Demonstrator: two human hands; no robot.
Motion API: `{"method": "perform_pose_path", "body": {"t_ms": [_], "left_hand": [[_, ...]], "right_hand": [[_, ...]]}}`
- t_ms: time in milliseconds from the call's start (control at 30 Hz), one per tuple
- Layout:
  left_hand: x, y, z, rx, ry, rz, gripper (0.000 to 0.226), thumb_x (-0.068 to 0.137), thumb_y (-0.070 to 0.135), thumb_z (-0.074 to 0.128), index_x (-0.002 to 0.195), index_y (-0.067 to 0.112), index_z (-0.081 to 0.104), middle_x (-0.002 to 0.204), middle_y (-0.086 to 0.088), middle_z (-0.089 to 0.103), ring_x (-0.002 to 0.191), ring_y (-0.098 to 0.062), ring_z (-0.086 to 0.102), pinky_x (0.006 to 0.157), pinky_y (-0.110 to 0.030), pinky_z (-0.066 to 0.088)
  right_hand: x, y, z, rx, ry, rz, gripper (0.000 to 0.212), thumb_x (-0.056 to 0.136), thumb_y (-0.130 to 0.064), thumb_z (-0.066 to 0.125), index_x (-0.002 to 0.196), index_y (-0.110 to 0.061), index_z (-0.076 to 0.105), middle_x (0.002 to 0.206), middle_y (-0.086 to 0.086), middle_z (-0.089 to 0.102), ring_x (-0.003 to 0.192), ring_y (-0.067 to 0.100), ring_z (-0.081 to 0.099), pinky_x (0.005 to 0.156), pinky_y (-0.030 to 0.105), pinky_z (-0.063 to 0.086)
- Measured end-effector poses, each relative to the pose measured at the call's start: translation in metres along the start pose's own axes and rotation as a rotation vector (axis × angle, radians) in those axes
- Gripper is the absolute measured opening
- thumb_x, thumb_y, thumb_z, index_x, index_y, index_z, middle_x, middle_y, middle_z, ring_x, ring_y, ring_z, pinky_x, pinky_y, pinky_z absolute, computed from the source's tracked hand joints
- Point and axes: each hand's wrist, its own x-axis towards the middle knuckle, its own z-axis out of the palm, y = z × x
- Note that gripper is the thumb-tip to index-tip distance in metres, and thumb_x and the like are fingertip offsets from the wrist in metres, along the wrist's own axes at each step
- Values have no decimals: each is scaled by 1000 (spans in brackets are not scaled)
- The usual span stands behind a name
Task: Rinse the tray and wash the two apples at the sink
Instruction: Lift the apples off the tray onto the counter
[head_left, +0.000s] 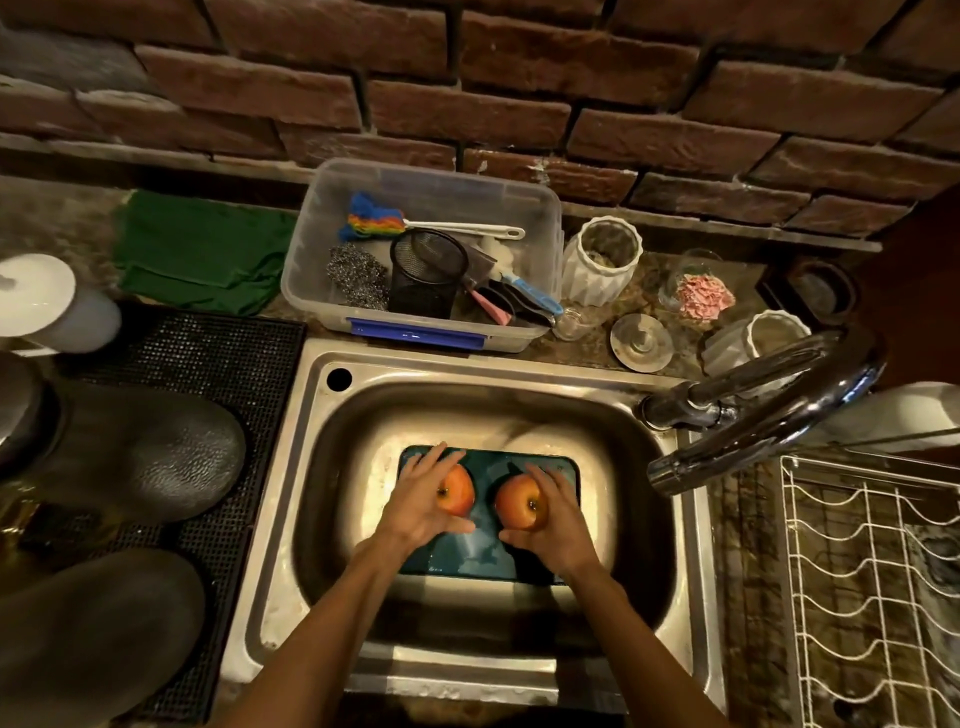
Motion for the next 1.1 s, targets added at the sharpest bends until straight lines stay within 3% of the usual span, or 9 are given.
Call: {"method": "perform_pose_path", "body": {"t_ms": [67,133,200,300,400,533,767,900,1100], "left_hand": [[3,-7,5,-26,8,19,97,60,7,93,145,24,48,159,-5,32,144,-24,34,116,-36,39],[1,-10,7,-90,25,63,61,76,6,82,132,17,58,145,-22,47,111,-24,58,91,-22,54],[2,-8,6,-64,65,118,36,88,11,71,123,12,61,140,-33,44,89,-25,61,71,-25,59],[8,-9,4,-113,7,10,68,73,7,85,133,27,59,151,-10,39,128,-25,46,98,-42,55],[5,-6,-2,182,32,43,97,62,27,93,147,29,46,155,-2,38,141,-23,40,117,-34,36],[-6,4,-9,186,88,84,98,58,38,92,145,30,48,150,3,46,136,-19,47,110,-21,35],[-34,34,-28,141,208,101,105,56,37,93,148,31,41,148,3,50,133,-18,50,104,-19,34],[-61,51,-41,152,273,112,99,52,43,91,138,27,47,135,2,58,121,-20,57,94,-25,42],[-101,66,-52,168,333,140,96,55,38,93,139,24,49,139,-2,47,123,-21,52,101,-29,42]], "right_hand": [[1,5,6,-26,25,-8,99,62,-26,92,146,-31,40,155,1,31,139,22,39,110,28,38],[0,7,7,-36,51,-28,97,61,-25,92,144,-30,42,150,0,36,134,20,43,107,24,37],[1,8,8,-30,66,-45,95,60,-24,93,142,-27,45,145,0,41,129,18,47,106,22,38],[1,4,5,-27,71,-45,92,58,-22,94,138,-26,48,142,-1,45,124,18,50,102,21,40],[1,2,0,-31,52,-63,89,58,-22,94,136,-25,51,138,-2,49,122,18,51,100,20,40],[-4,-5,-8,13,101,-72,88,54,-21,95,132,-26,55,132,-4,53,117,14,54,96,13,41],[-22,-30,-20,85,188,-78,91,54,-22,95,135,-28,54,124,-8,50,109,4,49,83,-8,32],[-42,-44,-33,58,196,-120,96,55,-29,95,140,-26,50,125,-7,48,112,6,46,92,6,37],[-79,-60,-47,127,230,-107,94,53,-37,93,137,-30,51,135,-3,53,122,17,52,103,40,49]]}}
